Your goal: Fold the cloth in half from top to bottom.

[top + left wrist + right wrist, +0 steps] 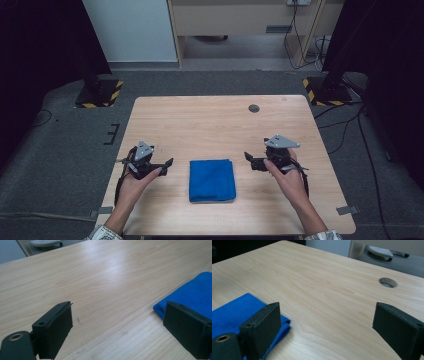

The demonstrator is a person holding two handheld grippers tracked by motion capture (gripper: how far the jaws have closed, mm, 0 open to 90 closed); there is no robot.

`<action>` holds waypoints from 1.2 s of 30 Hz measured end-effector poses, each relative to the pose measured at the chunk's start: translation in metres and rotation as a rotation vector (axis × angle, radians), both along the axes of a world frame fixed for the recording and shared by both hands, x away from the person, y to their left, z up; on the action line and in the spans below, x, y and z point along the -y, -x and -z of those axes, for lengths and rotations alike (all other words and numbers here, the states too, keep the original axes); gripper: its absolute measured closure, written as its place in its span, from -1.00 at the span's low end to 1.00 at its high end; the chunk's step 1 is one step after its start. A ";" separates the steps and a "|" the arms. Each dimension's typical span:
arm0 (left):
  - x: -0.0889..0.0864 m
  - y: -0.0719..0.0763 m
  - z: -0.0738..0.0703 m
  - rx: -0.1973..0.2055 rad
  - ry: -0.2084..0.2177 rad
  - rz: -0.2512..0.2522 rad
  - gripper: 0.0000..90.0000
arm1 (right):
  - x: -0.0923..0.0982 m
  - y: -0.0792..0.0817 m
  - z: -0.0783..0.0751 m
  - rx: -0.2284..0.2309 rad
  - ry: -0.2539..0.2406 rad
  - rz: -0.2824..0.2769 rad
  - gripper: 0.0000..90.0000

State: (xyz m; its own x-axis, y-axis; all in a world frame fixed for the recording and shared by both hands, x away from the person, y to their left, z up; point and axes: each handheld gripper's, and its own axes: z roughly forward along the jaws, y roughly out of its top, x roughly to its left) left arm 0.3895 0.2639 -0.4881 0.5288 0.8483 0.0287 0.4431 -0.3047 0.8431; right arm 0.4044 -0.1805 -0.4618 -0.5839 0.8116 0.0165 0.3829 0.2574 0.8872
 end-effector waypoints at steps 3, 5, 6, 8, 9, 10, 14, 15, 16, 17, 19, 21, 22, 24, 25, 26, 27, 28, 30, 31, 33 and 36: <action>-0.004 -0.002 0.003 -0.011 -0.006 -0.012 -0.81 | 0.015 -0.004 0.000 0.000 -0.009 0.040 -0.81; -0.006 -0.003 0.004 -0.018 -0.010 -0.015 -0.81 | 0.024 -0.006 0.002 -0.001 -0.006 0.060 -0.81; -0.007 -0.004 0.005 -0.022 -0.015 -0.017 -0.81 | 0.028 -0.007 0.002 -0.004 -0.006 0.067 -0.81; -0.009 -0.004 0.007 -0.031 -0.020 -0.022 -0.81 | 0.035 -0.008 0.005 -0.009 -0.004 0.084 -0.81; -0.010 -0.005 0.009 -0.036 -0.019 -0.024 -0.81 | 0.038 -0.009 0.006 -0.007 -0.004 0.093 -0.81; -0.011 -0.005 0.010 -0.042 -0.026 -0.024 -0.81 | 0.041 -0.010 0.007 -0.012 -0.006 0.102 -0.81; -0.014 -0.007 0.014 -0.059 -0.035 -0.034 -0.81 | 0.051 -0.012 0.011 -0.023 -0.003 0.127 -0.81; -0.015 -0.008 0.015 -0.063 -0.039 -0.036 -0.81 | 0.053 -0.012 0.012 -0.027 0.002 0.130 -0.81; -0.015 -0.008 0.016 -0.067 -0.040 -0.037 -0.81 | 0.054 -0.013 0.014 -0.031 0.003 0.136 -0.81; -0.015 -0.008 0.017 -0.067 -0.038 -0.039 -0.81 | 0.056 -0.014 0.015 -0.034 0.008 0.141 -0.81; -0.014 -0.009 0.018 -0.076 -0.051 -0.036 -0.81 | 0.060 -0.015 0.018 -0.041 0.016 0.146 -0.81; -0.013 -0.009 0.019 -0.080 -0.061 -0.035 -0.81 | 0.062 -0.016 0.021 -0.058 0.021 0.156 -0.81; -0.013 -0.009 0.020 -0.082 -0.066 -0.034 -0.81 | 0.063 -0.016 0.023 -0.062 0.024 0.161 -0.81; -0.013 -0.009 0.021 -0.089 -0.077 -0.032 -0.81 | 0.065 -0.016 0.026 -0.074 0.029 0.166 -0.81; -0.013 -0.009 0.021 -0.094 -0.080 -0.031 -0.81 | 0.067 -0.017 0.028 -0.078 0.040 0.166 -0.81; -0.012 -0.010 0.022 -0.099 -0.085 -0.029 -0.81 | 0.067 -0.017 0.030 -0.084 0.046 0.173 -0.81; -0.012 -0.010 0.023 -0.106 -0.093 -0.030 -0.81 | 0.069 -0.017 0.033 -0.095 0.050 0.172 -0.81; -0.012 -0.010 0.025 -0.109 -0.097 -0.029 -0.81 | 0.070 -0.018 0.035 -0.107 0.053 0.171 -0.81; -0.012 -0.010 0.026 -0.117 -0.105 -0.027 -0.81 | 0.071 -0.019 0.039 -0.128 0.062 0.176 -0.81; -0.012 -0.011 0.027 -0.121 -0.113 -0.026 -0.81 | 0.072 -0.019 0.041 -0.144 0.064 0.175 -0.81; -0.012 -0.011 0.028 -0.127 -0.120 -0.026 -0.81 | 0.073 -0.020 0.045 -0.170 0.074 0.173 -0.81; -0.011 -0.011 0.031 -0.145 -0.137 -0.020 -0.81 | 0.072 -0.021 0.048 -0.201 0.101 0.161 -0.80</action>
